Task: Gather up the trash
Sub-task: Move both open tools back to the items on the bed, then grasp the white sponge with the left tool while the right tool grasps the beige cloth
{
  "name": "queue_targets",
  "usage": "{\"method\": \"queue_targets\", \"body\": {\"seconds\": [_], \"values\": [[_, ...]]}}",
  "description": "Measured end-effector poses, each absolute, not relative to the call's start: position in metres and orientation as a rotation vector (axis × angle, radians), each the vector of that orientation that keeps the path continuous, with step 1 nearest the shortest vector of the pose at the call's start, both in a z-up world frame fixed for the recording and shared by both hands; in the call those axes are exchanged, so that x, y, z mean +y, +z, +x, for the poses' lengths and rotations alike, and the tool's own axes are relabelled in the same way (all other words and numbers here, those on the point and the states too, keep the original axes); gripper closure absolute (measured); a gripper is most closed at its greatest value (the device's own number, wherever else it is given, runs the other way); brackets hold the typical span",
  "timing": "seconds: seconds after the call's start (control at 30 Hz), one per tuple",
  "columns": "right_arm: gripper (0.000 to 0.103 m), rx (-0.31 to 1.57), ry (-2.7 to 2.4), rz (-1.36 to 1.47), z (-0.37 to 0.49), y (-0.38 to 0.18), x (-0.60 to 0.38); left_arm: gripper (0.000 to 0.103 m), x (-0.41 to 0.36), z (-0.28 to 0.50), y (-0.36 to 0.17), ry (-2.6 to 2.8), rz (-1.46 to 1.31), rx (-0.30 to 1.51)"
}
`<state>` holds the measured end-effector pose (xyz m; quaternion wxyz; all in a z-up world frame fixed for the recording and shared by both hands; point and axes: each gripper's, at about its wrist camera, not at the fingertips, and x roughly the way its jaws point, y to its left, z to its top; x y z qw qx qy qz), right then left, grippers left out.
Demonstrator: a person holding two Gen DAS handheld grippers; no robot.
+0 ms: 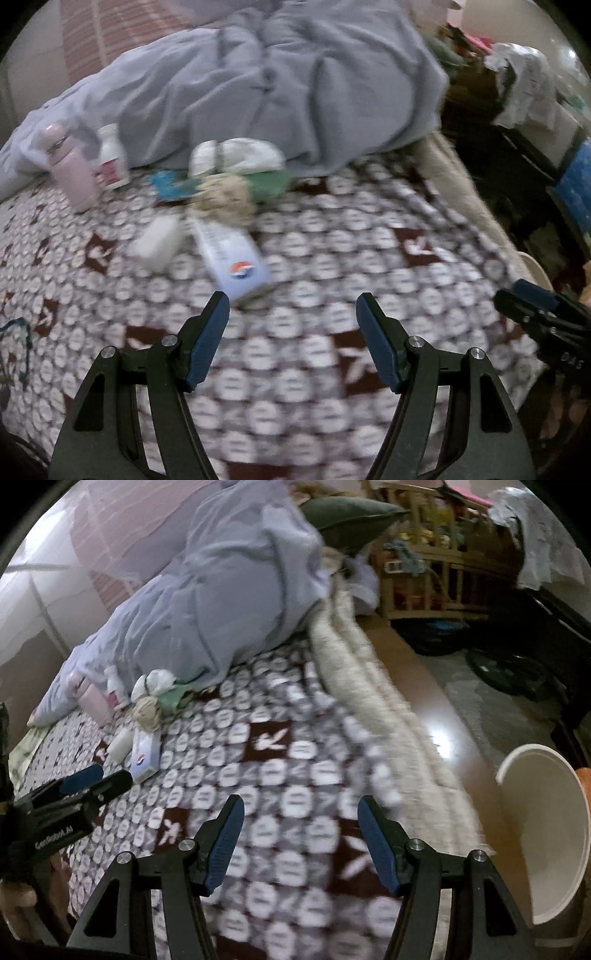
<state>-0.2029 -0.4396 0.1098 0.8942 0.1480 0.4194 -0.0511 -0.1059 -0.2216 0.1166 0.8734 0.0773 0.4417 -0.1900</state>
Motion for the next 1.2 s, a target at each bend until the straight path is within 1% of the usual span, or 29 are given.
{"method": "queue_targets", "body": {"seconds": [0.3,0.57,0.77,1.03,1.07,1.13,1.17,1.2], "values": [[0.042,0.909,-0.03,0.264,-0.166,0.102,-0.395,0.033,-0.158,-0.074,0.105,-0.288,0.141,0.94],[0.042,0.917,0.067,0.22,-0.115,0.101,-0.345,0.033,-0.111,-0.041,0.103,-0.301,0.033,0.959],[0.042,0.917,0.133,0.245,-0.059,0.1,-0.315,0.033,-0.1,-0.015,0.098,-0.321,0.025,0.977],[0.042,0.926,0.17,0.268,0.01,0.088,-0.287,0.033,-0.107,0.019,0.084,-0.357,0.076,0.98],[0.045,0.928,0.178,0.273,0.015,0.085,-0.286,0.033,-0.108,0.023,0.082,-0.358,0.079,0.982],[0.062,0.938,0.195,0.282,0.026,0.078,-0.281,0.033,-0.109,0.03,0.077,-0.362,0.074,0.992],[0.067,0.937,0.203,0.288,0.029,0.076,-0.281,0.033,-0.109,0.034,0.074,-0.371,0.061,0.999],[0.077,0.928,0.207,0.293,0.029,0.076,-0.281,0.034,-0.109,0.037,0.071,-0.383,0.048,1.009]]}}
